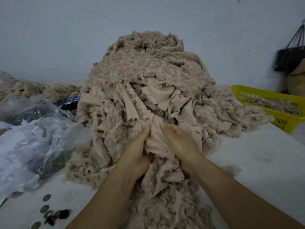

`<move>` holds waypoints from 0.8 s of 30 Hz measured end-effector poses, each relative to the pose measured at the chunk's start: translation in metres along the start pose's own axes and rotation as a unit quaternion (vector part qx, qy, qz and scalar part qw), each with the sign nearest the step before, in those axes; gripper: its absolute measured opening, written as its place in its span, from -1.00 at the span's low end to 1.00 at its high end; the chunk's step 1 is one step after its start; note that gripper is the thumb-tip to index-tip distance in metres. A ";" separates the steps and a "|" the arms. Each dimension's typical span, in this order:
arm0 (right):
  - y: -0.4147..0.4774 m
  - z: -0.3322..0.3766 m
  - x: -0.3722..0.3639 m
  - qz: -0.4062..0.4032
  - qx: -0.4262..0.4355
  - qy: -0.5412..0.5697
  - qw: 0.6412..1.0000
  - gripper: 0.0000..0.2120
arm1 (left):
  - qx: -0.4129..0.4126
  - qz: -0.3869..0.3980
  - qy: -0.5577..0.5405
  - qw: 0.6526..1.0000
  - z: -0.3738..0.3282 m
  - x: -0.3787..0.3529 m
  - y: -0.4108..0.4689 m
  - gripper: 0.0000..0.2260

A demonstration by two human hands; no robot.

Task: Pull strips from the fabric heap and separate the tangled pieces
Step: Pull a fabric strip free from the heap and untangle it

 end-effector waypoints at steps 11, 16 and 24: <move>-0.019 0.018 -0.038 0.092 0.143 -0.150 0.974 -0.60 | -0.002 -0.147 0.048 0.988 0.002 0.026 0.005 -0.78; -0.025 0.025 -0.046 0.158 0.168 -0.198 0.953 -0.61 | 0.004 -0.141 0.050 0.989 0.006 0.024 0.007 -0.65; -0.025 0.018 -0.046 0.148 0.161 -0.209 0.953 -0.61 | 0.031 -0.165 -0.002 0.986 0.010 0.036 0.008 -0.83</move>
Point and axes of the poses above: each hand's wrist, its own y-axis towards the middle knuckle, its own x-axis out of the back of the hand, z = x × y, the point moved 10 cm from there along y, towards the middle knuckle, and after that the axes turned 13 degrees about y, right-handed, at the moved point
